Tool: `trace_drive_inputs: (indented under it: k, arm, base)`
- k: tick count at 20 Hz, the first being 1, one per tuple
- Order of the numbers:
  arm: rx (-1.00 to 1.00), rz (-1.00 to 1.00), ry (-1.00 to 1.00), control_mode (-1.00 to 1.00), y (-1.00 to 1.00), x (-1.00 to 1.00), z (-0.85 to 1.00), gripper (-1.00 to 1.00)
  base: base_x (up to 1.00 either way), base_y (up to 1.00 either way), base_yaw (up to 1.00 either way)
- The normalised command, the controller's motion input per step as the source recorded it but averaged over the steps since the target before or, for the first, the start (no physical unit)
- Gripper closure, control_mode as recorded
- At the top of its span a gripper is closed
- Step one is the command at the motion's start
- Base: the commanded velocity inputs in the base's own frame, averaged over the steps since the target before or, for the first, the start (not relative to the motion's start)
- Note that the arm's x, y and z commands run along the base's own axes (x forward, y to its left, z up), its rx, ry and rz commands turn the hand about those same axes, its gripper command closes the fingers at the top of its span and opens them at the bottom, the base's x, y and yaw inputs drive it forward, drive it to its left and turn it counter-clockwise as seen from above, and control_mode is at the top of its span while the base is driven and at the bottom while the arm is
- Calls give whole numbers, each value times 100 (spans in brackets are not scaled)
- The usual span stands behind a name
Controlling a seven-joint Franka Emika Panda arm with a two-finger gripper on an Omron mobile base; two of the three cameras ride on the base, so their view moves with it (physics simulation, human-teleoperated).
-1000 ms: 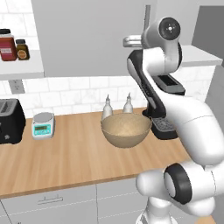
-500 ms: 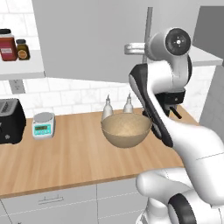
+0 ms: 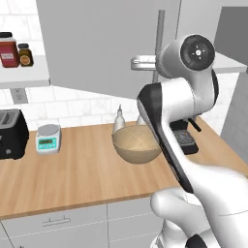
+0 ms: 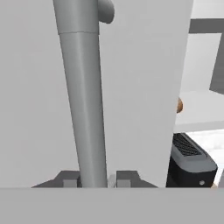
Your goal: Open the cabinet, pick up the bread from the cabinet and place it in the basket. Then move the basket to the dining counter.
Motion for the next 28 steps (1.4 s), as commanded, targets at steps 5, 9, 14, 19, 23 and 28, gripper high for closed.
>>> trace_drive_inputs:
  k: [5, 9, 14, 19, 23, 28]
  arm:
    - [7, 0, 14, -100, 5, -69, -5, -100]
    - [29, 20, 10, -100, -56, -7, -16, -100]
    - [33, 27, 0, -100, -96, 23, -9, -100]
    - [28, 22, 8, -100, -27, 100, -10, -100]
    - [13, 9, 27, -100, 1, 88, 1, -100]
    - [19, 2, 23, -100, -3, 13, 8, -100]
  base:
    - [0, 0, 0]
    - [0, 0, 0]
    - [0, 0, 0]
    - [0, 0, 0]
    - [0, 0, 0]
    - [0, 0, 0]
